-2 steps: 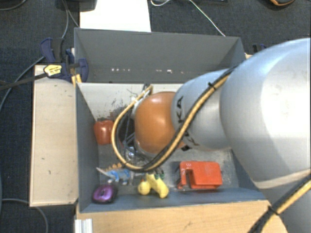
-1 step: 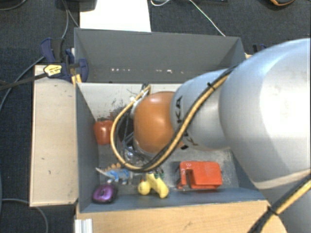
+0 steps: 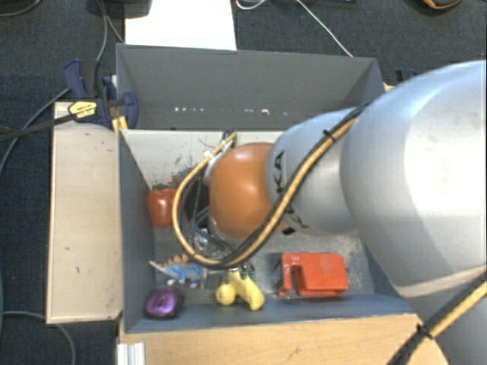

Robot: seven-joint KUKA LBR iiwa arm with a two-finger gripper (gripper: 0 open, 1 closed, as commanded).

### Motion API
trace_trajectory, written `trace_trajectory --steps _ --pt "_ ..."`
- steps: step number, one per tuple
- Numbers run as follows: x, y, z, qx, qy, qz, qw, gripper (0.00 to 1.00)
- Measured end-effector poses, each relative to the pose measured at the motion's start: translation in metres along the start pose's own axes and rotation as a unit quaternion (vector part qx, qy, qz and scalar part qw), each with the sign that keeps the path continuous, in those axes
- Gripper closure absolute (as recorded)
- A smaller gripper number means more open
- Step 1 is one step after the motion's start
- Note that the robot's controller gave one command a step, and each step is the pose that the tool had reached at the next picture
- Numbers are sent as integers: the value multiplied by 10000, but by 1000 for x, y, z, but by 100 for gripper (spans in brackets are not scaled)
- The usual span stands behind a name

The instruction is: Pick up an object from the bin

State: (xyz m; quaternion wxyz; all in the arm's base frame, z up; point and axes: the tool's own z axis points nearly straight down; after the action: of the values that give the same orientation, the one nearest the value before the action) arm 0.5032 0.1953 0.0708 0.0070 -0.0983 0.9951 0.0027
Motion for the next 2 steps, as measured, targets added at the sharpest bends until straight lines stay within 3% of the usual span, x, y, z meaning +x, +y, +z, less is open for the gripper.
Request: trace_trajectory --steps 2 --pt "4 1 -1 3 -13 -257 9997 100"
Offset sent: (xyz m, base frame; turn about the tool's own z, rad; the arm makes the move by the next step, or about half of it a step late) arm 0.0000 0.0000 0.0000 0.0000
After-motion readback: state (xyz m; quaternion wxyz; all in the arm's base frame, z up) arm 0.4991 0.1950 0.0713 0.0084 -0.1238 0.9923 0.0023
